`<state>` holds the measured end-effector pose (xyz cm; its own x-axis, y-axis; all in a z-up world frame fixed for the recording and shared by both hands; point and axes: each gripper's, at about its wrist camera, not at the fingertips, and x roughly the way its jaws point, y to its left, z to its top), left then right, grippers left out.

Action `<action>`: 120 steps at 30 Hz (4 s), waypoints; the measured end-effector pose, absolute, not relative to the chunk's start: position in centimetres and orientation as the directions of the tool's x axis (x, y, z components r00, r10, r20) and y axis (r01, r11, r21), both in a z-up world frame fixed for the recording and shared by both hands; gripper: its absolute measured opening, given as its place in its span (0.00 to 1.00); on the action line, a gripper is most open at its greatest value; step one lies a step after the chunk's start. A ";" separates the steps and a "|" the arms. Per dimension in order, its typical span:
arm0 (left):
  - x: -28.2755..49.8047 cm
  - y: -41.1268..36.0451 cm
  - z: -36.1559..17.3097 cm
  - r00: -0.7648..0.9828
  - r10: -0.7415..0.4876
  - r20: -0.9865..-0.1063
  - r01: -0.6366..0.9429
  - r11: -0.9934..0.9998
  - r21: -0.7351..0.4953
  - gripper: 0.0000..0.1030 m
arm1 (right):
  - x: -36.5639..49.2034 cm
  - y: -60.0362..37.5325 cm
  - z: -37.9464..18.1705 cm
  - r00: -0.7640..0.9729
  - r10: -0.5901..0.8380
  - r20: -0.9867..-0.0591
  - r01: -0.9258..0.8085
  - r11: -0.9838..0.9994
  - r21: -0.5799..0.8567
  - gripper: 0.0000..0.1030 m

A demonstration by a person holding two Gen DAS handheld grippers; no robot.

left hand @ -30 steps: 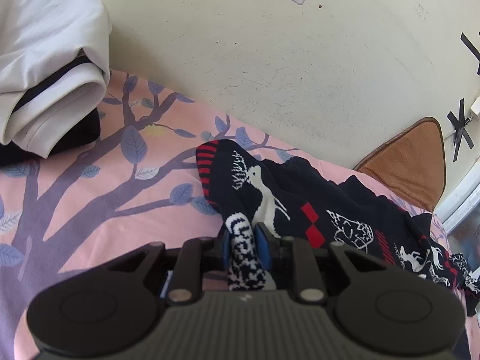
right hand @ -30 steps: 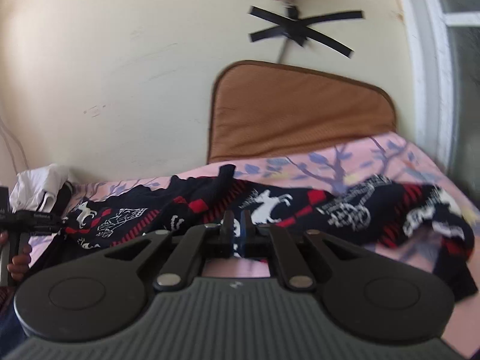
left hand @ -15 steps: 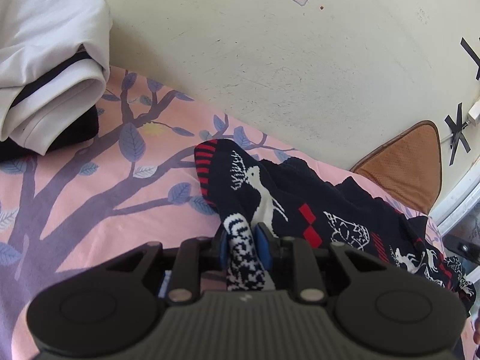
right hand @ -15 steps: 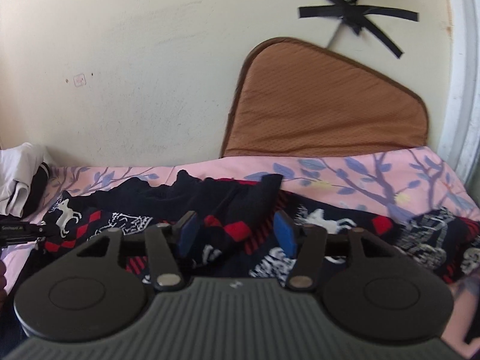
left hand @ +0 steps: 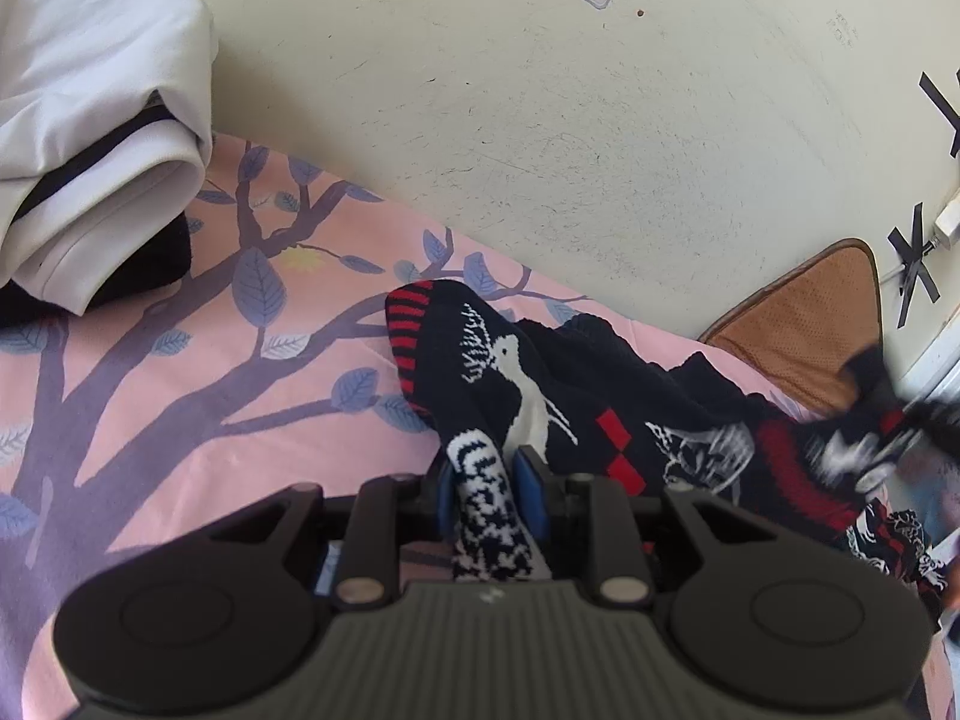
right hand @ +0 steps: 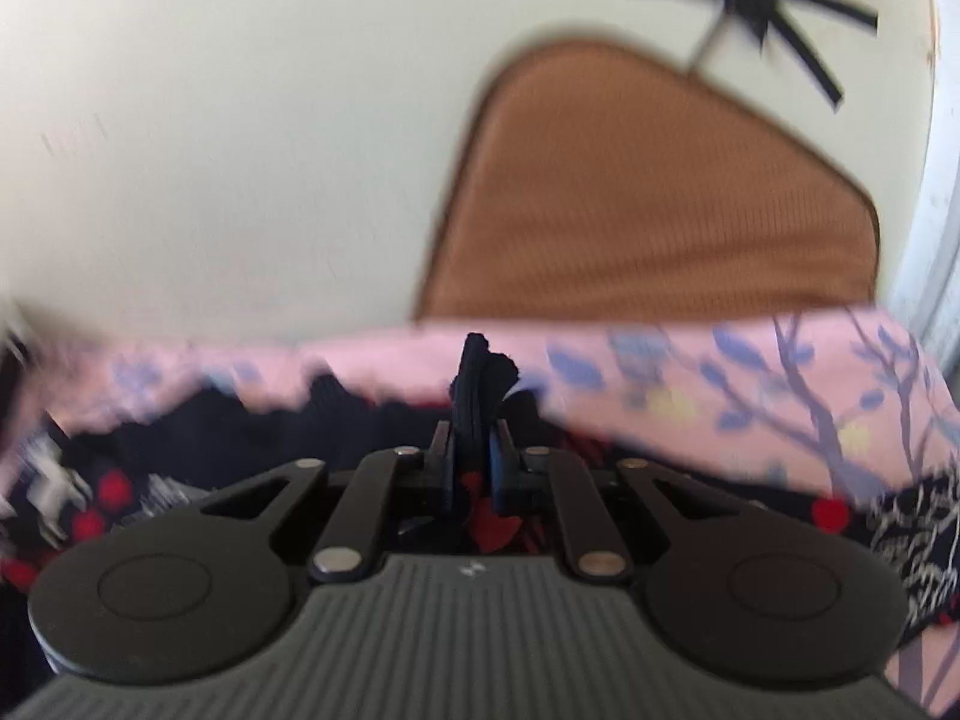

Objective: Fold small clothes

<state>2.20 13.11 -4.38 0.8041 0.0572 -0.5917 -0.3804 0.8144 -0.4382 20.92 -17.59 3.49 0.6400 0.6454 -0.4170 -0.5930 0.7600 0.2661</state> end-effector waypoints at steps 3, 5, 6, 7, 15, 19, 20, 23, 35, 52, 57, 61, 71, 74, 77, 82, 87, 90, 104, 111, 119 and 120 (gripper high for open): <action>2.1 13.3 -4.5 0.806 0.050 -0.590 -0.376 0.813 -0.445 0.22 | 19.8 -22.1 5.9 0.605 0.785 -0.135 -0.665 0.591 0.456 0.13; 2.1 13.4 -4.5 0.806 0.049 -0.590 -0.376 0.811 -0.447 0.22 | 20.1 -23.9 5.2 0.637 0.758 -0.141 -0.633 0.618 0.467 0.12; 2.1 13.4 -4.5 0.806 0.049 -0.590 -0.375 0.812 -0.446 0.22 | 20.8 -24.5 3.9 0.652 0.730 -0.203 -0.593 0.658 0.463 0.13; 2.1 13.4 -4.5 0.807 0.048 -0.589 -0.374 0.813 -0.446 0.24 | 21.7 -24.9 2.3 0.664 0.684 -0.303 -0.533 0.716 0.451 0.13; 2.2 13.2 -4.5 0.807 0.047 -0.589 -0.367 0.821 -0.437 0.24 | 22.1 -31.6 -2.9 0.722 0.475 -0.503 -0.190 0.835 0.516 0.26; 2.2 13.2 -4.5 0.807 0.047 -0.589 -0.366 0.823 -0.435 0.25 | 20.8 -29.6 -0.7 0.711 0.540 -0.450 -0.294 0.810 0.507 0.28; 2.2 13.1 -4.4 0.807 0.047 -0.589 -0.364 0.824 -0.434 0.25 | 20.4 -28.5 -0.1 0.692 0.573 -0.438 -0.339 0.795 0.504 0.31; 2.2 13.1 -4.4 0.807 0.046 -0.589 -0.361 0.827 -0.431 0.26 | 19.4 -23.9 0.9 0.600 0.665 -0.444 -0.480 0.743 0.466 0.42; 2.3 13.1 -4.5 0.810 0.037 -0.586 -0.354 0.827 -0.437 0.29 | 22.6 -20.8 -3.4 0.578 0.522 -0.628 -0.394 0.852 0.345 0.00; 2.3 13.0 -4.5 0.809 0.038 -0.587 -0.353 0.829 -0.433 0.31 | 12.4 -20.5 -1.7 0.607 0.638 -0.474 -0.557 0.767 0.319 0.44; 2.3 13.0 -4.5 0.809 0.035 -0.587 -0.351 0.830 -0.433 0.32 | 12.7 -19.2 -3.3 0.555 0.645 -0.525 -0.543 0.759 0.359 0.44; 2.3 12.9 -4.4 0.809 0.035 -0.587 -0.348 0.833 -0.430 0.33 | 12.9 -20.1 -3.6 0.552 0.659 -0.511 -0.518 0.751 0.410 0.44; 2.3 12.9 -4.4 0.809 0.034 -0.587 -0.346 0.835 -0.428 0.34 | 13.0 -20.6 -4.1 0.545 0.673 -0.500 -0.501 0.740 0.449 0.44; 2.3 12.9 -4.4 0.809 0.034 -0.587 -0.346 0.835 -0.428 0.34 | 13.0 -20.7 -4.1 0.546 0.673 -0.498 -0.498 0.739 0.453 0.44; 2.3 12.9 -4.4 0.809 0.034 -0.587 -0.346 0.834 -0.429 0.34 | 13.0 -20.7 -4.1 0.549 0.672 -0.497 -0.494 0.740 0.456 0.44; 2.3 12.9 -4.4 0.809 0.034 -0.587 -0.347 0.834 -0.429 0.34 | 12.9 -20.7 -4.1 0.550 0.673 -0.495 -0.488 0.739 0.464 0.44; 2.3 12.9 -4.4 0.809 0.034 -0.587 -0.347 0.834 -0.429 0.34 | 12.9 -20.7 -4.1 0.552 0.673 -0.493 -0.481 0.740 0.471 0.44; 2.3 12.9 -4.4 0.809 0.035 -0.587 -0.347 0.834 -0.428 0.34 | 12.9 -20.7 -4.1 0.552 0.673 -0.493 -0.481 0.739 0.471 0.44; 2.4 12.8 -4.4 0.809 0.034 -0.587 -0.344 0.837 -0.425 0.36 | 12.9 -20.7 -4.2 0.552 0.674 -0.491 -0.477 0.738 0.477 0.44; 2.4 12.8 -4.4 0.809 0.034 -0.587 -0.344 0.837 -0.425 0.37 | 13.0 -20.8 -4.2 0.551 0.677 -0.489 -0.476 0.735 0.482 0.44; 2.4 12.8 -4.4 0.809 0.035 -0.587 -0.344 0.838 -0.424 0.38 | 13.0 -20.9 -4.2 0.550 0.678 -0.488 -0.477 0.734 0.483 0.44; 2.4 12.8 -4.4 0.808 0.035 -0.587 -0.345 0.837 -0.424 0.38 | 13.0 -20.9 -4.2 0.549 0.678 -0.488 -0.477 0.734 0.483 0.44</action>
